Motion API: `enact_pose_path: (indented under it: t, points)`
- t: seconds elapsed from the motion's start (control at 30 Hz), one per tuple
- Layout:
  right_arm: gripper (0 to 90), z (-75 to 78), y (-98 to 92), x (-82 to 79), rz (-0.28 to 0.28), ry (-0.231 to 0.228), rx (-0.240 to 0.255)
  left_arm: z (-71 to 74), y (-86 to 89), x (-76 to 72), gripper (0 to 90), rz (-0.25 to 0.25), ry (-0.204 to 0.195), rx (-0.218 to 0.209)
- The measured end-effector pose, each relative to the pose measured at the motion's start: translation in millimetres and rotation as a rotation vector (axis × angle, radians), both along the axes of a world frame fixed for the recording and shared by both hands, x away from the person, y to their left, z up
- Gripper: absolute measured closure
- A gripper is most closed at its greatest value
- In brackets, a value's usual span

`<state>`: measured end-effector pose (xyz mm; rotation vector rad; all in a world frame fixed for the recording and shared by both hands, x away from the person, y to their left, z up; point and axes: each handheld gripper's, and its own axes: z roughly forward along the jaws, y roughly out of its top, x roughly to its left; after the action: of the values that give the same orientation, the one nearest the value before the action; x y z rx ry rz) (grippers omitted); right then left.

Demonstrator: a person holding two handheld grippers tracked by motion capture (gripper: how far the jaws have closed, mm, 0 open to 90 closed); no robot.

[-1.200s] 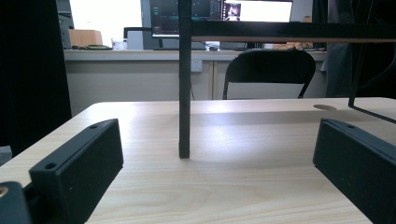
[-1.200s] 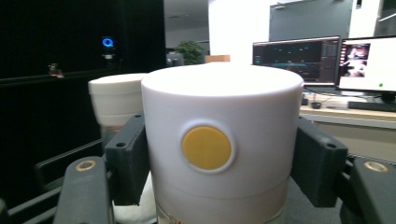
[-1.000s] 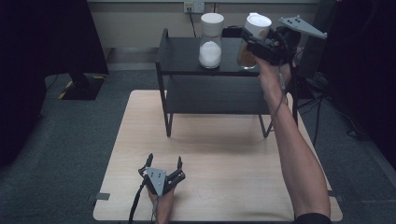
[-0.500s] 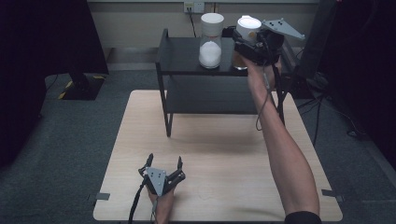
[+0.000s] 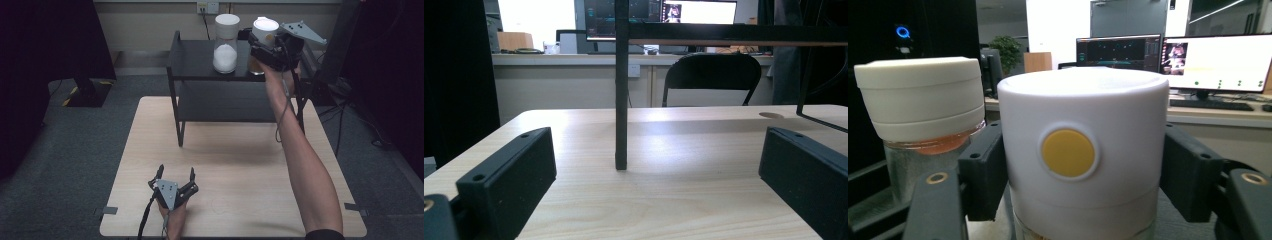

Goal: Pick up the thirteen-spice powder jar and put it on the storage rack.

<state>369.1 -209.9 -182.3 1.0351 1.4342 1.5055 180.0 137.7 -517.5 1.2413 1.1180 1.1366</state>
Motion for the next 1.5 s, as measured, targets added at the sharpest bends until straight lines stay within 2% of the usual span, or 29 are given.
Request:
enact_pose_path:
  t: [0.1,0.17,0.23,0.3,0.4,1.07,1.3,1.5]
  points:
    - [15.0,-3.1,-0.5,-2.1,0.001,-0.026,0.002,-0.1,-0.5,0.0,1.3,0.003,0.000,0.000]
    - [5.0,-4.4,2.9,-4.7,-0.021,-0.044,-0.006,0.0,-0.6,0.0,1.3,0.004,0.000,0.000]
    - [0.4,-5.2,2.5,-5.1,-0.024,-0.049,0.002,0.0,-0.8,0.0,1.3,0.004,0.000,0.000]
    - [0.0,-6.2,3.4,-5.0,-0.034,-0.052,-0.005,0.0,-0.8,0.0,1.3,0.004,0.000,0.000]
    - [0.0,-5.3,1.6,-5.9,-0.021,-0.033,-0.012,0.0,-0.9,-0.1,1.3,0.005,0.000,0.000]
    - [0.0,-8.2,-3.3,-30.0,-0.036,-0.059,-0.012,0.1,-1.8,-0.2,1.3,0.010,0.000,0.001]
    - [0.0,-11.0,-6.8,-40.9,-0.034,-0.067,-0.008,-0.1,-1.8,-0.1,1.6,0.010,-0.001,0.000]
    - [0.0,-17.5,-9.0,-56.4,-0.028,-0.085,-0.018,-0.1,-1.7,-0.1,1.6,0.008,-0.001,-0.001]
